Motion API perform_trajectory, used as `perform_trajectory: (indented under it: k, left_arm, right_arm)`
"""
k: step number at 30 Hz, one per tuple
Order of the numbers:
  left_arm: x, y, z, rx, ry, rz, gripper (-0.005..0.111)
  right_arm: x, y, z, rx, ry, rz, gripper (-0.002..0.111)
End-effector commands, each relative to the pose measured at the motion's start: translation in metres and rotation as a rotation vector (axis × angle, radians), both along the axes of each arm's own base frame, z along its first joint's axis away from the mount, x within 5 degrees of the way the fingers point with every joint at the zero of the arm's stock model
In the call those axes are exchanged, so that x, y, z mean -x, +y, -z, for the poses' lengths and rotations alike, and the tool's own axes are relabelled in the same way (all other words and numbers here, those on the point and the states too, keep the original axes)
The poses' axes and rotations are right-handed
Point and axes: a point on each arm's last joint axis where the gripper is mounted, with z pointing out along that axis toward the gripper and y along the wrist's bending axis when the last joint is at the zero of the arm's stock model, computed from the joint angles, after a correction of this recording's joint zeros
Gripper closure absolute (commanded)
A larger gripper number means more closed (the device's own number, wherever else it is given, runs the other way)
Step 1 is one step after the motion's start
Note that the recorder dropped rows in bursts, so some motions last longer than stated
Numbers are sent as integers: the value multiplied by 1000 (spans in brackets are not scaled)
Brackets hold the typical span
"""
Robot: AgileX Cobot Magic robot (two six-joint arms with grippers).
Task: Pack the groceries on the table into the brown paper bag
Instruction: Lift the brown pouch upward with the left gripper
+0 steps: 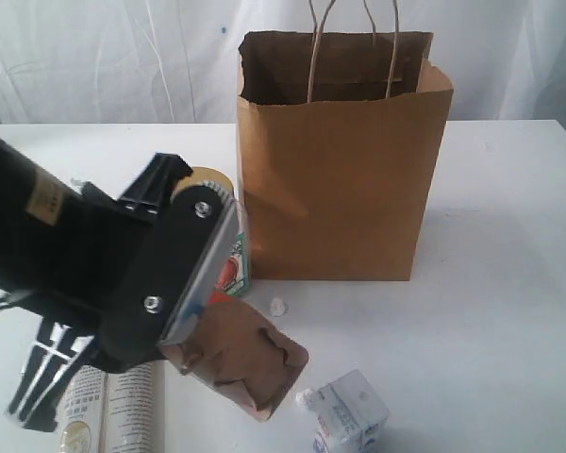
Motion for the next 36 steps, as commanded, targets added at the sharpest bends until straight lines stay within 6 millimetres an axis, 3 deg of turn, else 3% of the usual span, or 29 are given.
perform_trajectory:
  k: [1, 6, 10, 13, 16, 26, 31, 36]
  left_arm:
    - [17, 22, -30, 88, -85, -8, 107]
    - [29, 43, -56, 199, -210, -39, 107]
    - [33, 62, -71, 284, -263, -187, 107]
    - [29, 70, -78, 333, -305, -311, 107]
    - [19, 76, -91, 391, -475, -380, 107]
    - [7, 71, -111, 657, -572, -492, 107]
    - [-15, 61, -108, 736, -557, -512, 107]
    - [-40, 54, -108, 962, -446, -529, 107]
  right_arm:
    - [0, 0, 1, -4, -10, 6, 108]
    - [0, 0, 1, -4, -10, 6, 108]
    - [0, 0, 1, -4, -10, 6, 108]
    - [0, 0, 1, -4, -10, 6, 108]
    - [0, 0, 1, -4, -10, 6, 108]
    - [0, 0, 1, -4, -10, 6, 108]
    - [0, 0, 1, -4, -10, 6, 108]
    - [0, 0, 1, -4, -10, 6, 108]
